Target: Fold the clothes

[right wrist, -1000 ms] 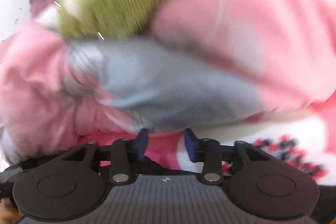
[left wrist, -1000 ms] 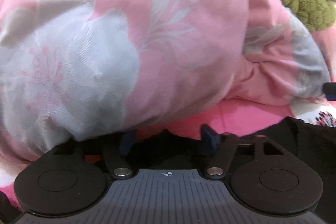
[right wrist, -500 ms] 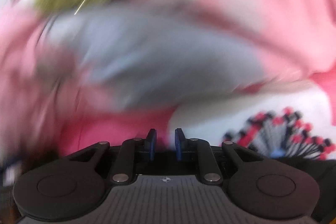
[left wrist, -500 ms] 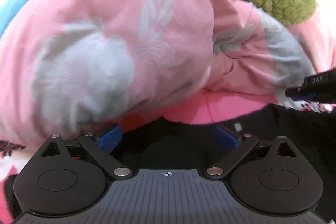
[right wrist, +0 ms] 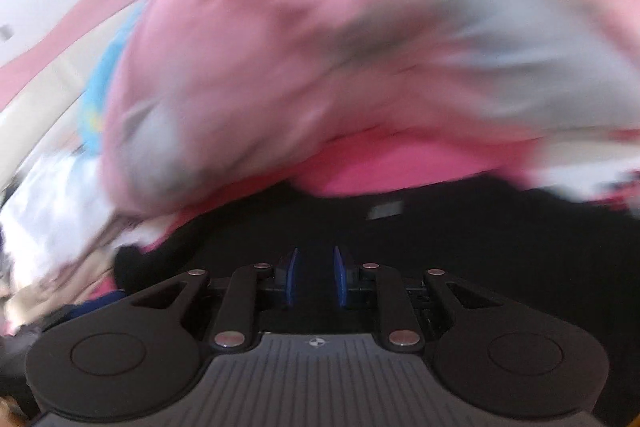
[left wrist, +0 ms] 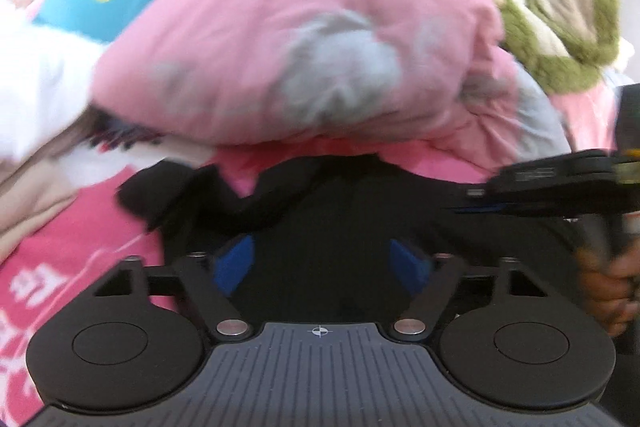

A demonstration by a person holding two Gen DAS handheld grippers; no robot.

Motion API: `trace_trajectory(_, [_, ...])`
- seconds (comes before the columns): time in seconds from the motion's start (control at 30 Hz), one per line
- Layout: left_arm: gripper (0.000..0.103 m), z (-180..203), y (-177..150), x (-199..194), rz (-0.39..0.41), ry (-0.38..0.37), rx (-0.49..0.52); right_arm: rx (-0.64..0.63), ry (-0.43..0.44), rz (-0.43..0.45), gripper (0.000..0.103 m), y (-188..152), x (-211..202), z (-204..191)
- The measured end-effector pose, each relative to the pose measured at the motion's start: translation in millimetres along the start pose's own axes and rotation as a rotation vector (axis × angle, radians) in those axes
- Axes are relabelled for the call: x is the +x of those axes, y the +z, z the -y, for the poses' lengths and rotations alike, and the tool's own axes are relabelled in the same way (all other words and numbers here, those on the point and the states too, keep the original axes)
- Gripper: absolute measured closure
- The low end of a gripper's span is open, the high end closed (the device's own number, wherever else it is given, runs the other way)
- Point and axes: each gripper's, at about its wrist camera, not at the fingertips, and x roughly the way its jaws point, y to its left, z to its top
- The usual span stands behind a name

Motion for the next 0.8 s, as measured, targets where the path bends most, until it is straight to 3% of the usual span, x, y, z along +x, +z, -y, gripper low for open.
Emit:
trace_trajectory(0.13, [0.044,-29.8,-6.2,-11.6,0.021,0.014,-0.078,-0.027,-0.019,-0.063,0.083,20.3,74.5,-34.7])
trace_trajectory(0.2, [0.046,-39.2,-11.4,-20.1,0.031,0.007,-0.094,0.006,-0.052,-0.027,0.095,34.5,94.8,-33.4])
trace_trajectory(0.23, [0.046,-42.6,-13.9,-24.1,0.039,0.004,-0.098,0.039,-0.061,0.008,0.096,43.4,101.9,-29.8])
trace_trajectory(0.37, [0.046,-47.0,-20.1,-35.4,0.082,0.004,-0.078,0.125,-0.231,0.121,0.093,62.3,92.3,-18.0])
trace_trajectory(0.43, [0.046,-51.7,-19.9,-35.3,0.084,0.005,-0.094,0.116,-0.227,0.128,0.093,57.2,75.9,-23.3])
trace_trajectory(0.6, [0.046,-59.6,-18.4,-24.5,0.075,0.028,-0.133,-0.263,-0.128,0.118,0.09,27.9,22.0,-101.0])
trace_trajectory(0.7, [0.046,-62.9,-17.5,-14.4,0.065,0.044,-0.158,-0.521,0.002,0.066,0.082,18.4,10.5,-159.9])
trace_trajectory(0.8, [0.049,-67.2,-17.6,-7.2,0.062,0.054,-0.185,-0.72,0.062,0.019,0.079,14.4,23.3,-213.8])
